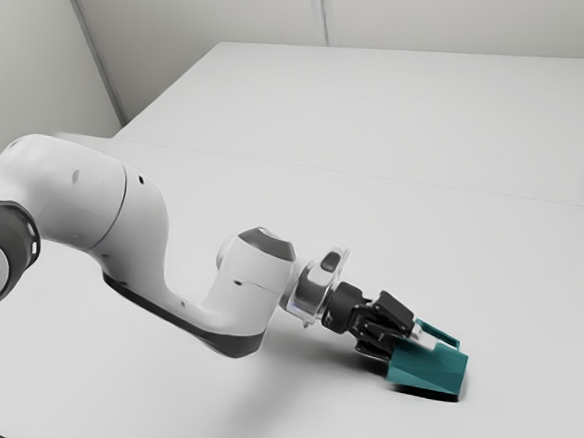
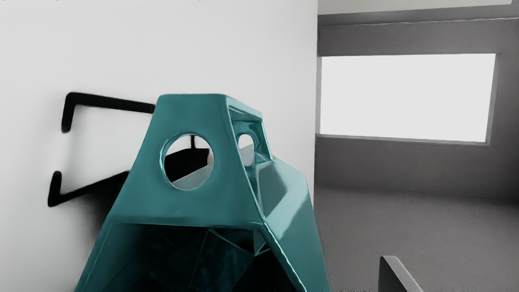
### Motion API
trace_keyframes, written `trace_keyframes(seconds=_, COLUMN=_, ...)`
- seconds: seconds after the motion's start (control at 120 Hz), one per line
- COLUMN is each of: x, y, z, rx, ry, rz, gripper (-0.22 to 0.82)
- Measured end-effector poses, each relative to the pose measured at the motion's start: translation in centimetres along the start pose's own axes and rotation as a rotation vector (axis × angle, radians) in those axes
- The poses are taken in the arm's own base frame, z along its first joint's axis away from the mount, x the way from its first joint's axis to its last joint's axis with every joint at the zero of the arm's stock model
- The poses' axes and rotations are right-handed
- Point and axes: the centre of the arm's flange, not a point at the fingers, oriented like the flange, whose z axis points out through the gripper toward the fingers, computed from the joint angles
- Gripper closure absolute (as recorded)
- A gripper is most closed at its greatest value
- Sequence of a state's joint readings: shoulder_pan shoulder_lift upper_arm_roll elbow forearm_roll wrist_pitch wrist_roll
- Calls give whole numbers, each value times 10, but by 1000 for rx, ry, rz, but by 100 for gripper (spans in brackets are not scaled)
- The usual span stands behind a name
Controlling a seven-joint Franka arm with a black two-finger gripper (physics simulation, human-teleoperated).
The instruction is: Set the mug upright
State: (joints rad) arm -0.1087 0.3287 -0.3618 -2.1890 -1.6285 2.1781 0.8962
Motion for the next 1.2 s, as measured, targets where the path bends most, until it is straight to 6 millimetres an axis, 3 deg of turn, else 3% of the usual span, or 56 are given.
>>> trace_keyframes(seconds=0.308, x=0, y=1, z=0, rx=-5, ry=-1, rz=78, gripper=70)
trace_keyframes(seconds=0.6, x=2, y=6, z=-1, rx=-3, ry=1, rz=141, gripper=77)
trace_keyframes(seconds=0.75, x=14, y=35, z=-5, rx=-4, ry=8, rz=224, gripper=78)
trace_keyframes(seconds=0.892, x=23, y=76, z=-33, rx=87, ry=-27, rz=369, gripper=78)
trace_keyframes(seconds=0.992, x=36, y=106, z=-69, rx=263, ry=-100, rz=520, gripper=79)
trace_keyframes(seconds=1.2, x=48, y=120, z=-126, rx=744, ry=-263, rz=665, gripper=79)
